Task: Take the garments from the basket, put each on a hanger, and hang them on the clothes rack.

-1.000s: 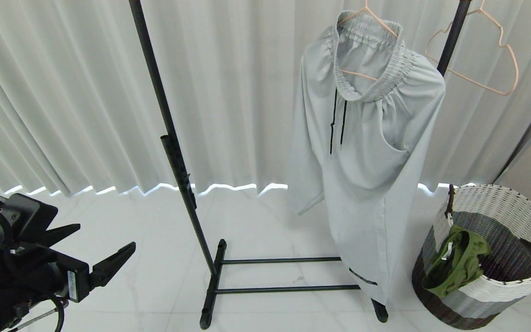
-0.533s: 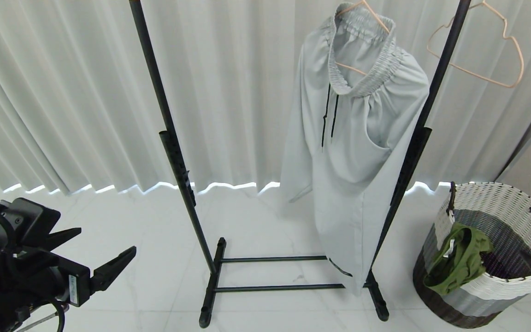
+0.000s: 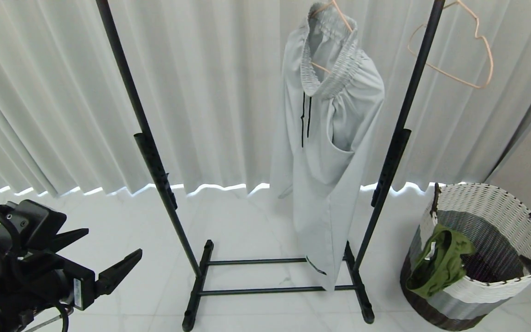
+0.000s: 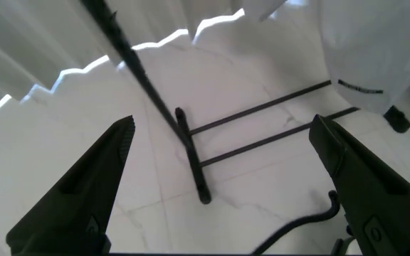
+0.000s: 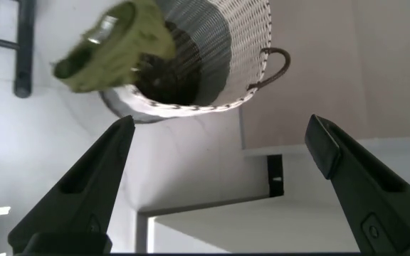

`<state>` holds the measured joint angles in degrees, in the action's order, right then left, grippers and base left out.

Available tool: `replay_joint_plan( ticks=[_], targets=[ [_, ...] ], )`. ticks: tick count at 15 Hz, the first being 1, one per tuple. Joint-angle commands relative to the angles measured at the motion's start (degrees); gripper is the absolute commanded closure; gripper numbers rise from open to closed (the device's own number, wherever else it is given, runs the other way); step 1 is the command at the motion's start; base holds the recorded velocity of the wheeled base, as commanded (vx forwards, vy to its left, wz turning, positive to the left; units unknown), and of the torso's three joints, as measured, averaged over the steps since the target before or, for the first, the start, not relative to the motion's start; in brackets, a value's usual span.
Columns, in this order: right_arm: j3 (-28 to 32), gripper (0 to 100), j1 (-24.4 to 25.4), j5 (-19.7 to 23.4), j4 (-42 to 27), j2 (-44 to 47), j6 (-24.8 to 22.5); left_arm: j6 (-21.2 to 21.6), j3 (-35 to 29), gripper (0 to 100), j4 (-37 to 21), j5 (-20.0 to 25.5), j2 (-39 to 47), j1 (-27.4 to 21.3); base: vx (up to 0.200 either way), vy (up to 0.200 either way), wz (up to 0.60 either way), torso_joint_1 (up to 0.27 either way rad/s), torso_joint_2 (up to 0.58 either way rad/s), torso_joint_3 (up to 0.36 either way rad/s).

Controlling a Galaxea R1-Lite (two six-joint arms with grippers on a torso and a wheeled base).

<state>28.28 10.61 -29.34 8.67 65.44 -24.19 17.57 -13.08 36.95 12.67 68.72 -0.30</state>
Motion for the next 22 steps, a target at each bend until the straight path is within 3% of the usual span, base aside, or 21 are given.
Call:
replay_joint_plan(
  ticks=[1,12,17,22],
  targets=[
    [-0.07,0,0.03,-0.01,0.03,0.04,0.02,0.01,-0.02,0,0.05,-0.01,0.01,-0.13,0.000,-0.200,0.00,0.007,0.00,0.007],
    [-3.76,0,-0.06,0.34,0.12,2.50,0.90,0.01,-0.02,0,0.05,0.08,0.63,-0.13,0.200,0.000,0.00,0.002,0.00,0.004],
    [-9.21,0,-0.32,0.34,7.15,13.14,7.49,0.10,0.60,0,0.05,0.17,0.63,-0.22,0.000,0.000,0.00,0.000,0.00,0.000],
    [-9.65,0,-0.41,2.18,14.98,26.49,13.82,0.10,2.18,0,0.05,0.17,0.28,-1.28,0.000,0.000,0.00,0.000,0.00,0.000]
  ],
)
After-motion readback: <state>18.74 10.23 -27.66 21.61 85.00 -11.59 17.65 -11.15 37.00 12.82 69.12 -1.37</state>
